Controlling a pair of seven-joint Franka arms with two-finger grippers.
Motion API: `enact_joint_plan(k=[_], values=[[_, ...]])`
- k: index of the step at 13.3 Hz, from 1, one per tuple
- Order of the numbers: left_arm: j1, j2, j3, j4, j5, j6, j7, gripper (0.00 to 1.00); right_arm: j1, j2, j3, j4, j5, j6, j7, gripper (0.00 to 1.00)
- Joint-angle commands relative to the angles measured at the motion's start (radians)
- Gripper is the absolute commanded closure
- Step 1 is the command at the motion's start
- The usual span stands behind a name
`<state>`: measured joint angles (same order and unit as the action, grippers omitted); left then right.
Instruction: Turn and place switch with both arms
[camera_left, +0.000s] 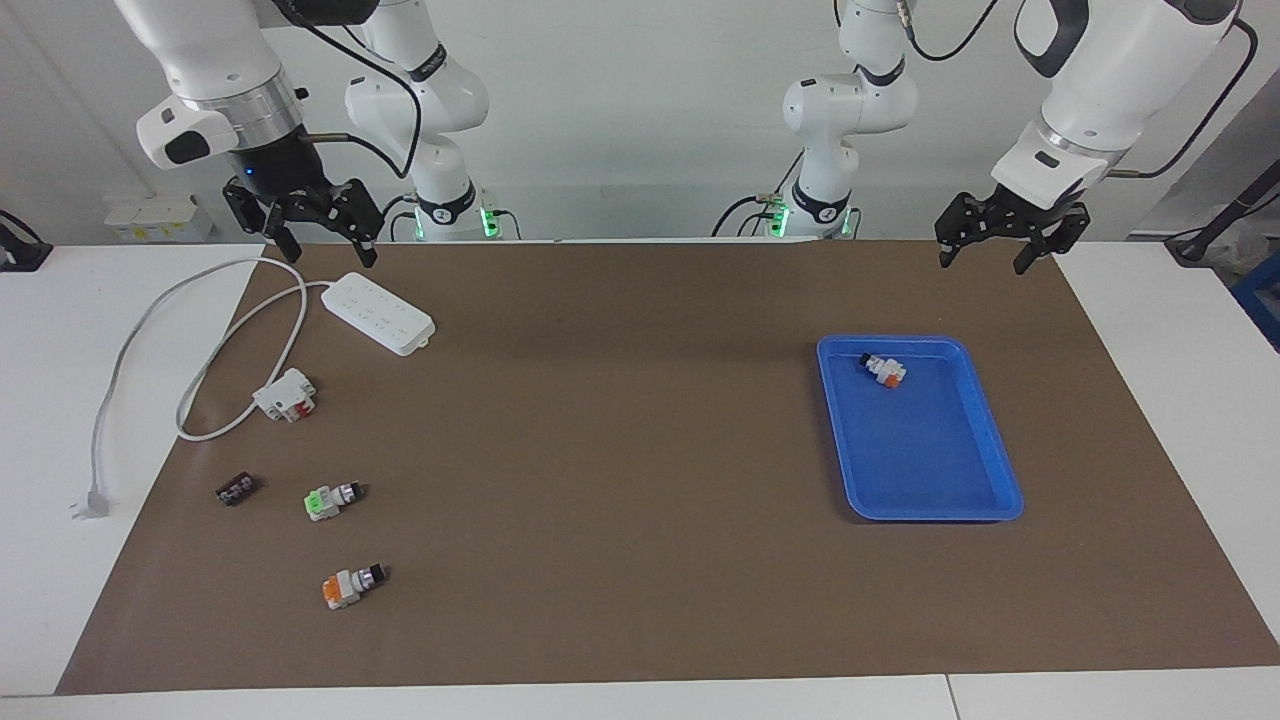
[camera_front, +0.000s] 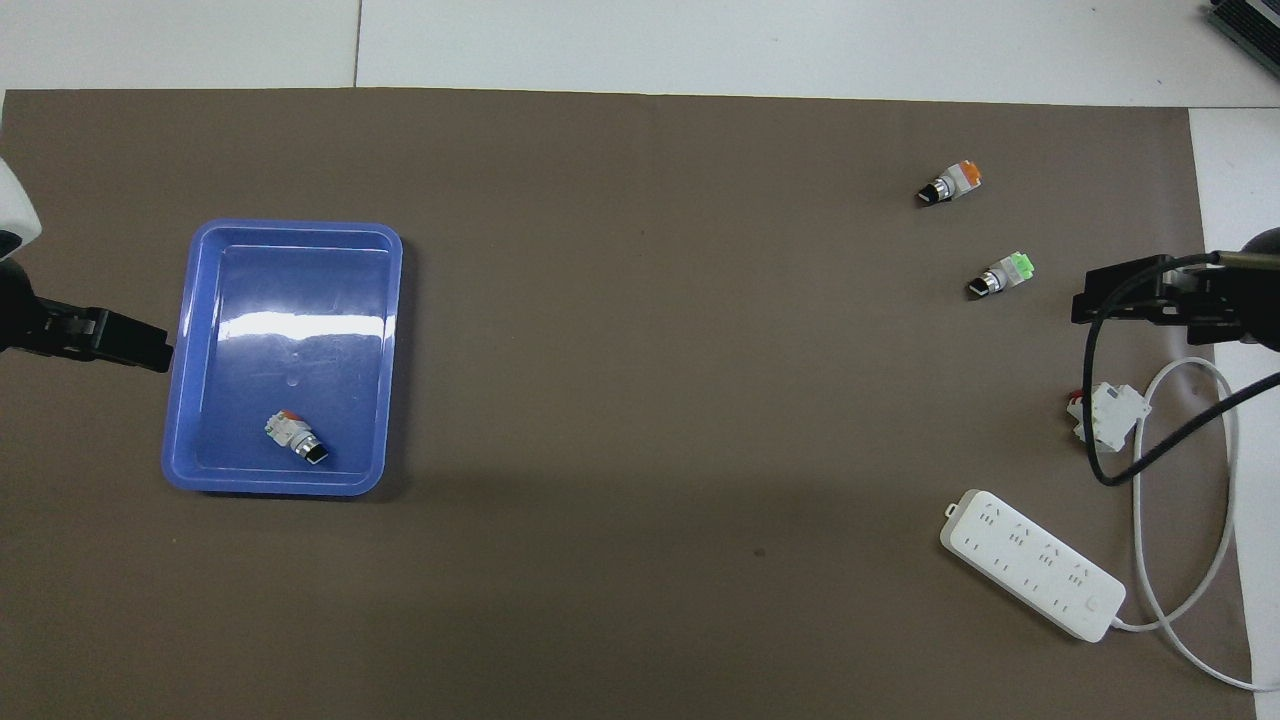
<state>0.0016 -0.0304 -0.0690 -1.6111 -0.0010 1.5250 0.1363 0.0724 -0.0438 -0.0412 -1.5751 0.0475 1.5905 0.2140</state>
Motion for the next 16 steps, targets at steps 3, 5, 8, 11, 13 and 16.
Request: enact_joint_plan(k=[3,5,8,11,13,16], values=[[-0.017,-0.033,0.008,-0.038,-0.008,0.029,0.0,0.0,-0.045,0.076,0.064,0.106,-0.061,-0.053,0.024,0.0],[-0.017,-0.031,0.008,-0.038,-0.008,0.041,-0.001,0.0,-0.049,0.065,0.08,0.096,-0.06,-0.057,0.024,0.0],[-0.018,-0.029,0.006,-0.033,-0.01,0.053,-0.012,0.0,-0.046,0.059,0.084,0.072,-0.057,-0.053,0.028,0.0],[-0.017,-0.029,0.001,-0.035,-0.01,0.064,-0.01,0.0,-0.048,0.039,0.084,0.033,-0.055,-0.053,0.01,0.0],[-0.018,-0.029,0.001,-0.035,-0.01,0.066,-0.012,0.0,-0.048,0.036,0.084,0.023,-0.055,-0.053,0.012,0.0],[-0.017,-0.028,0.001,-0.033,-0.01,0.07,-0.01,0.0,-0.048,0.036,0.084,0.023,-0.054,-0.044,0.011,0.0]])
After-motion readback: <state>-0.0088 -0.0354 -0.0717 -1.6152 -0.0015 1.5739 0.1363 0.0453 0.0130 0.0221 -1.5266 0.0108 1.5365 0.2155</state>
